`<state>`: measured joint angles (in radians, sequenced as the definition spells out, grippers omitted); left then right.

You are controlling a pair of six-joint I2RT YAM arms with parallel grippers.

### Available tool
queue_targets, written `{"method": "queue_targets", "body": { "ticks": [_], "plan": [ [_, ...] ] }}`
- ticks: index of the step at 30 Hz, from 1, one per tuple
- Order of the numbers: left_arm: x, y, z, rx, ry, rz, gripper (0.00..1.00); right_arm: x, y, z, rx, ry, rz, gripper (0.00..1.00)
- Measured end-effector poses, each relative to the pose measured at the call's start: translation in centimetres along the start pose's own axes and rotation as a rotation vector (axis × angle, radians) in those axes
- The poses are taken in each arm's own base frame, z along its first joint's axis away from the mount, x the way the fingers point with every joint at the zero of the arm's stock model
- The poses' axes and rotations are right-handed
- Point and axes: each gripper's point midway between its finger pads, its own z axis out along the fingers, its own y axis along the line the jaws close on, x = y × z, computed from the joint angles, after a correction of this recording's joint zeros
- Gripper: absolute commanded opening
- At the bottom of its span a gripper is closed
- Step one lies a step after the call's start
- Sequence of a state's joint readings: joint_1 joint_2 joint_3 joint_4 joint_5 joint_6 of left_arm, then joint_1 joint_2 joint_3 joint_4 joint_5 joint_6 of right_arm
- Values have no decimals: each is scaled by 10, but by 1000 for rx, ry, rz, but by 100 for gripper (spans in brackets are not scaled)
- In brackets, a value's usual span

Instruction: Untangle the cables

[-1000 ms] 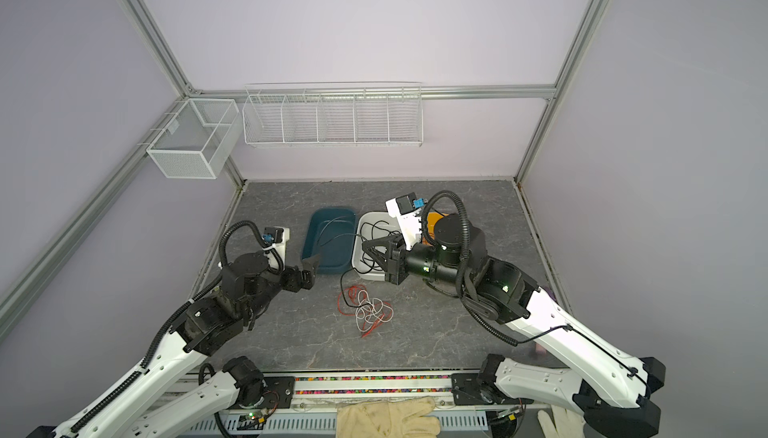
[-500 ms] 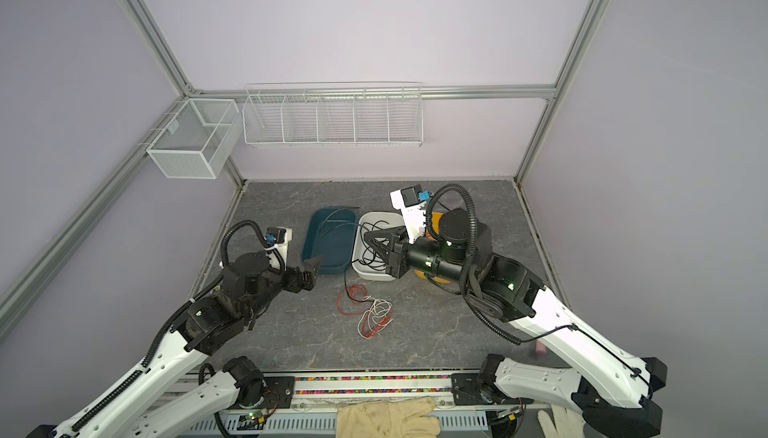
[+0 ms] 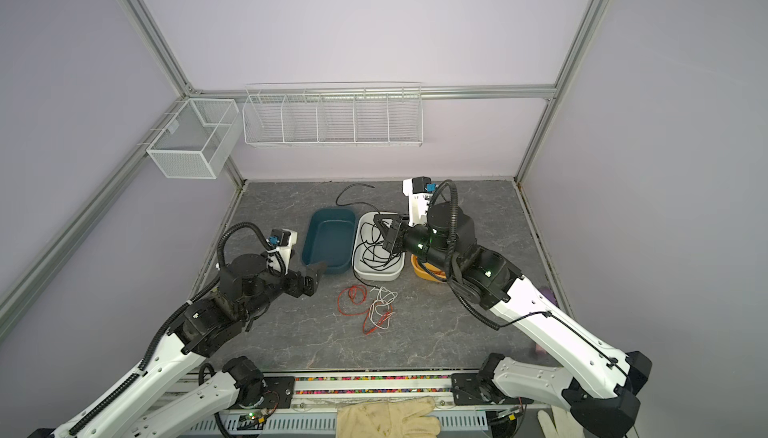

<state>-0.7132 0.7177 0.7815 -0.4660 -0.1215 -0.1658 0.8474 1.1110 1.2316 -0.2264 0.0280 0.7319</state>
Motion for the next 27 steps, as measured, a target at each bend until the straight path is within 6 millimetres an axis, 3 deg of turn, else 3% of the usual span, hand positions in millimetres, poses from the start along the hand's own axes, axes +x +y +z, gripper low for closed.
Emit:
{"method": "queue_targets", "body": {
  "ticks": [4,12,24,27],
  "plan": [
    [-9,-15,-10,92,-45,10,97,13,-9,12,-26,11,65,7],
    [-13,-38,-19,233,-69,31,98,-27,30,-3,-195,-139,112,7],
    [-25,-67,-24,407,-104,-102,100,-40,44,-10,-248,-168,167,7],
    [-13,-72,-16,447,-88,-159,100,-45,49,-14,-261,-178,171,7]
  ]
}}
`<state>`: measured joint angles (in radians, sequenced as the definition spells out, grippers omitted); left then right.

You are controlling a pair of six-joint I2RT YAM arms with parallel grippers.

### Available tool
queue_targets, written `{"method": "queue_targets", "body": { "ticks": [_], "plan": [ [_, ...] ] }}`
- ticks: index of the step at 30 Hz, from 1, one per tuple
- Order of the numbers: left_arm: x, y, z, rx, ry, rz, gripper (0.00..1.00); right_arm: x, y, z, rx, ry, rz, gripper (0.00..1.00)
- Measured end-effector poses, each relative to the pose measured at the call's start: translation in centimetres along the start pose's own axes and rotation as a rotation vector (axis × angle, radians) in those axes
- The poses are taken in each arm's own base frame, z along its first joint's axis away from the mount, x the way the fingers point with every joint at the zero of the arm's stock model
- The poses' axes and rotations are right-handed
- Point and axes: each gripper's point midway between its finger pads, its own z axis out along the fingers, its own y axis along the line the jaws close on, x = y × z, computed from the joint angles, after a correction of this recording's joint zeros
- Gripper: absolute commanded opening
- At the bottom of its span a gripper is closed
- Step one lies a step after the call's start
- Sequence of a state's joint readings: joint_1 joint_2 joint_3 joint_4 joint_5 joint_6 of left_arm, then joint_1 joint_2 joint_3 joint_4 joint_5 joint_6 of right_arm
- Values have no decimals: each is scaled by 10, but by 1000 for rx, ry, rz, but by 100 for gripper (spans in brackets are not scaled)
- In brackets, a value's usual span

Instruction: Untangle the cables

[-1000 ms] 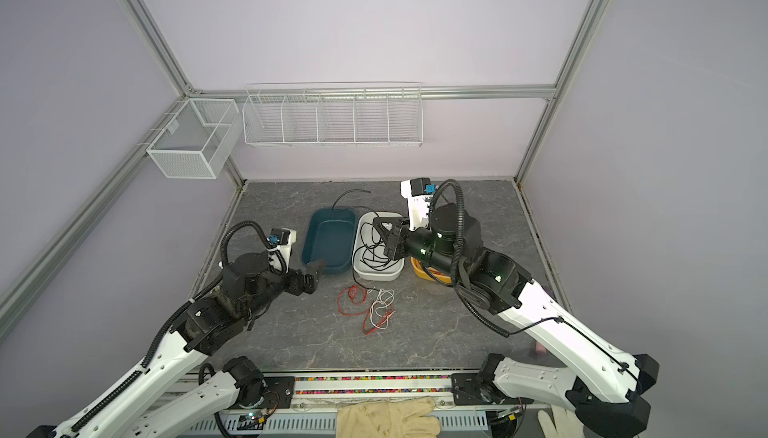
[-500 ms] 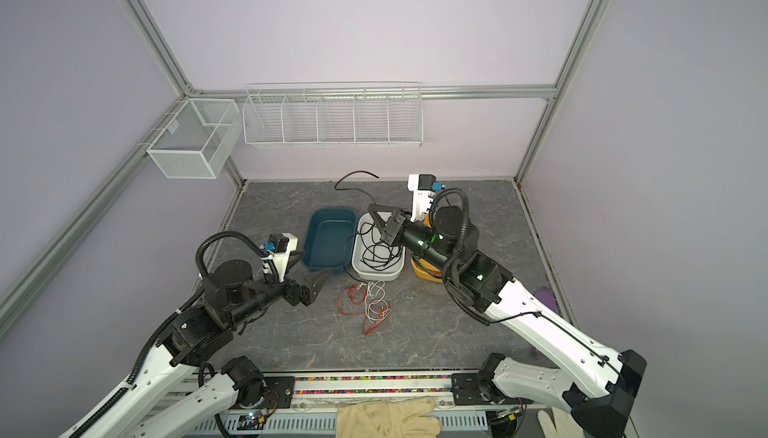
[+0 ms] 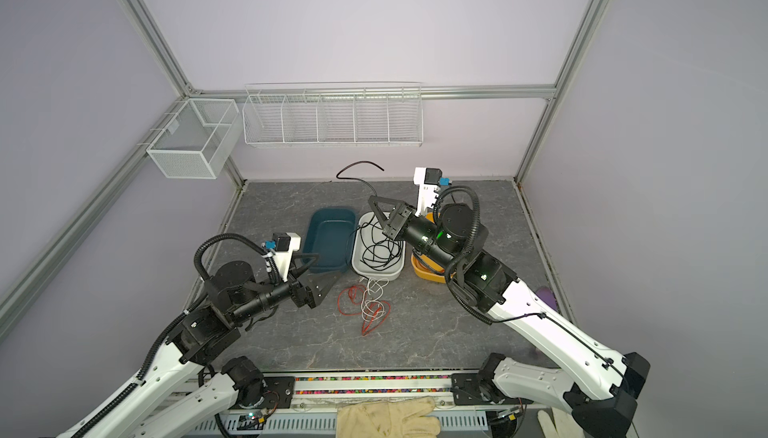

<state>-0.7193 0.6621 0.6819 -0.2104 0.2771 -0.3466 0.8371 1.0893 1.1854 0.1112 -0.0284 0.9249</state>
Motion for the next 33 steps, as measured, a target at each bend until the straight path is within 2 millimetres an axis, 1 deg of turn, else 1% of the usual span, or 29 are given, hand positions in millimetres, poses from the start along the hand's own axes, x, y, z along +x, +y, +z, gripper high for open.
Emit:
{"method": "queue_targets", "body": {
  "ticks": [5,9,12,14,17,19,23,26,30,33],
  "plan": [
    [28,7,13,18,38,-86,94,-7,13,-2,-31,-8,4,7],
    [35,6,21,34,51,-114,89,-11,20,-3,-48,-11,6,7],
    [39,0,30,60,57,-122,86,-10,21,-3,-50,-9,7,7],
    [46,-3,38,70,73,-128,81,-10,21,-3,-53,-6,7,7],
    [57,-3,47,75,102,-138,78,-10,27,-2,-71,5,5,7],
    [61,-1,50,69,111,-142,76,-11,31,-2,-82,7,4,7],
    [63,3,53,65,95,-151,70,-13,39,-3,-101,8,2,7],
    [68,7,57,55,98,-163,65,-12,42,-3,-111,15,2,7],
    [74,12,62,40,107,-172,63,-8,45,-3,-119,26,4,7],
    [73,12,63,38,101,-171,62,-6,46,-3,-123,32,4,7]
  ]
}}
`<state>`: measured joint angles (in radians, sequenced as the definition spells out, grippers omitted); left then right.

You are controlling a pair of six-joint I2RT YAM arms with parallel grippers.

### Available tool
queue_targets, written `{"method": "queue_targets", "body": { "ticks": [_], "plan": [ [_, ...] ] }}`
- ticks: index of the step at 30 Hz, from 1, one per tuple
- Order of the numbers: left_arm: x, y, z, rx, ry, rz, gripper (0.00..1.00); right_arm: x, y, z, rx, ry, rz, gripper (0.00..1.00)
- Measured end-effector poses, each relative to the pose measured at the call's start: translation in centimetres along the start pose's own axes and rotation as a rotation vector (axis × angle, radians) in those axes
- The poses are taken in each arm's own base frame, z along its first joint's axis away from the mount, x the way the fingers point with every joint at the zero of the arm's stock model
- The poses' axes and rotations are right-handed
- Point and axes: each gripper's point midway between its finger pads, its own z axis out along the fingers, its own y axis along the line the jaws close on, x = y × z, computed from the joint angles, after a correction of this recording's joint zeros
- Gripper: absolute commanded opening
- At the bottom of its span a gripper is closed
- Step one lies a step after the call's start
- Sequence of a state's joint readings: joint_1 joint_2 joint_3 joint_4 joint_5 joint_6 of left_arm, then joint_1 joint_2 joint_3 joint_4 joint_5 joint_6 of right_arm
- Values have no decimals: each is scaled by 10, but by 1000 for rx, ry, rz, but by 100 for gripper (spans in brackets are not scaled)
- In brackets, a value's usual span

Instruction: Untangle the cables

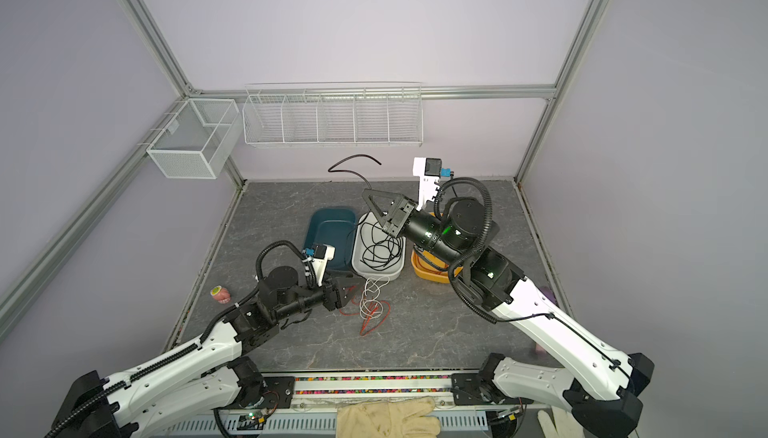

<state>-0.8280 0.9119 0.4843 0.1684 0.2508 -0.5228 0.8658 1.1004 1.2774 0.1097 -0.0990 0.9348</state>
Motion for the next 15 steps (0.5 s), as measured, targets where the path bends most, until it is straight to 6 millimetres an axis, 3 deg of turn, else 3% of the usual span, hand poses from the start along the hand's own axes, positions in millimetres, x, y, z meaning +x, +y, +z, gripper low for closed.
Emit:
{"method": "queue_targets", "body": {
  "ticks": [7,15],
  "plan": [
    [-3,-1,7,14,-18,-5,61,3,2,0,-6,7,-2,7],
    [21,11,14,1,31,-30,60,2,3,0,-7,6,-17,7]
  ]
}}
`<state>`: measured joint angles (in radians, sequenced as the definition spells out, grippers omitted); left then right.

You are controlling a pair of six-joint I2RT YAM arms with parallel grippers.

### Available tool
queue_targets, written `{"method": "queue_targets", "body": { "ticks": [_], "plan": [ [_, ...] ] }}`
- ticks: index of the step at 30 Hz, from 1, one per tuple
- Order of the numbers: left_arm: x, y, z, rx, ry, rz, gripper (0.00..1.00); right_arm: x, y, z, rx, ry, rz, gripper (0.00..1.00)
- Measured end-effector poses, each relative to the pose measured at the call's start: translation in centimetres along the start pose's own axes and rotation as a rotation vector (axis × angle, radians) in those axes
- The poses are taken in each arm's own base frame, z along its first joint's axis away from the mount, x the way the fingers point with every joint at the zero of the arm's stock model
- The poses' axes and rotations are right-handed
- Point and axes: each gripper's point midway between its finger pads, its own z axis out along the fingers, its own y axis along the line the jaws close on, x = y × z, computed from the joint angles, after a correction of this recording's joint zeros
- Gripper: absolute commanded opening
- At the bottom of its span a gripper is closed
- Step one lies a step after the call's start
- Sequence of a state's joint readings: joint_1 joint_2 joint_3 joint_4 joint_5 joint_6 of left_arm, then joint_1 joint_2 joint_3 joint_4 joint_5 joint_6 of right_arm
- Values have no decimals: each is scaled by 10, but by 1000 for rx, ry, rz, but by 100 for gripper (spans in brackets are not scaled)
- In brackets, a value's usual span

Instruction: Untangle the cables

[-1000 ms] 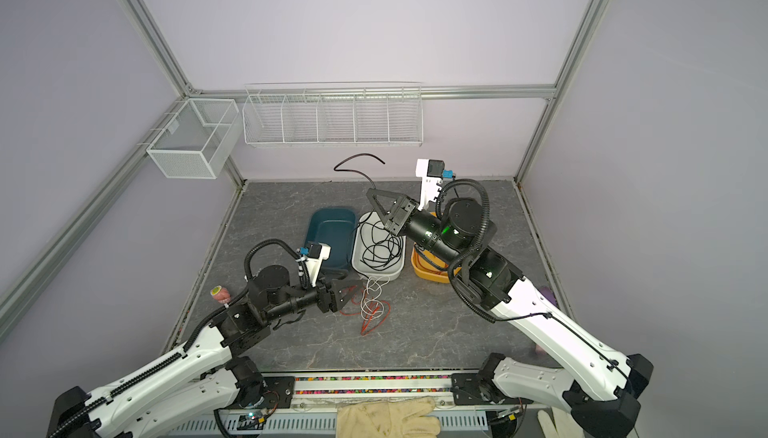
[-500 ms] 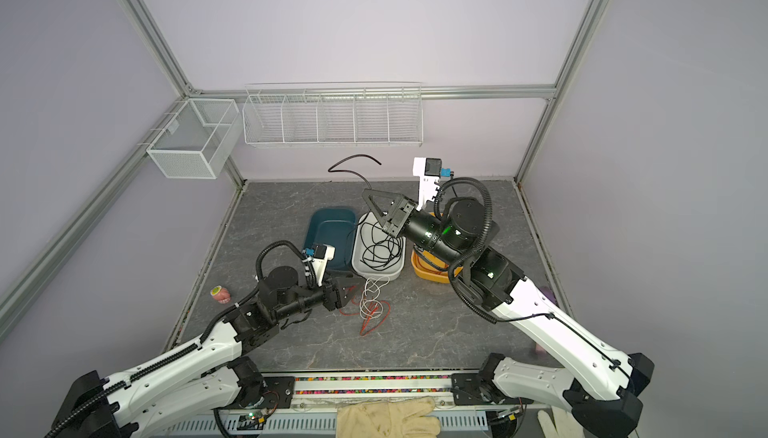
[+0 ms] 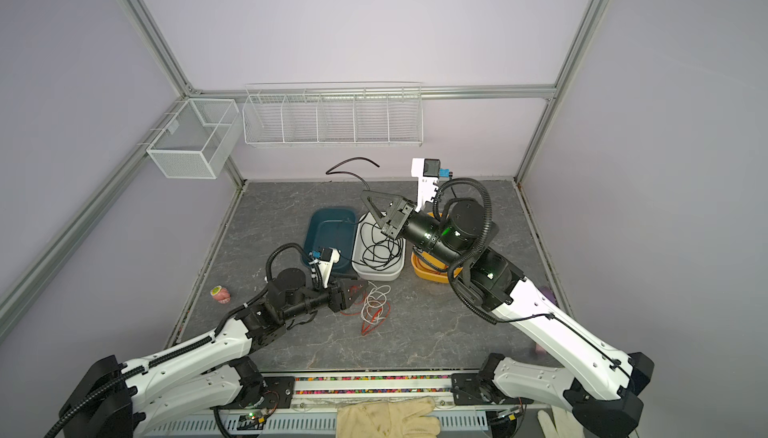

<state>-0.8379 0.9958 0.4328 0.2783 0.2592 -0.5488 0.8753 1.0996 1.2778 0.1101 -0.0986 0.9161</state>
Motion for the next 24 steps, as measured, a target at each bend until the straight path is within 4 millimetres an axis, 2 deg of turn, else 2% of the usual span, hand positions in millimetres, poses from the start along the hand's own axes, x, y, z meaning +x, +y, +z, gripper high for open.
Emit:
{"method": "queue_targets", "body": {
  "ticks": [10,15,19,24],
  "plan": [
    [11,5,1,-7,17,-8,62,-7,5,-8,10,-22,-58,7],
    [-2,1,-19,-33,-32,25,78,-14,-2,-21,70,-47,-101,7],
    [-11,2,-40,-82,-75,44,84,-21,-25,-25,146,-62,-111,7],
    [-25,5,-64,-179,-103,37,93,-22,-76,-25,275,-54,-104,7]
  ]
}}
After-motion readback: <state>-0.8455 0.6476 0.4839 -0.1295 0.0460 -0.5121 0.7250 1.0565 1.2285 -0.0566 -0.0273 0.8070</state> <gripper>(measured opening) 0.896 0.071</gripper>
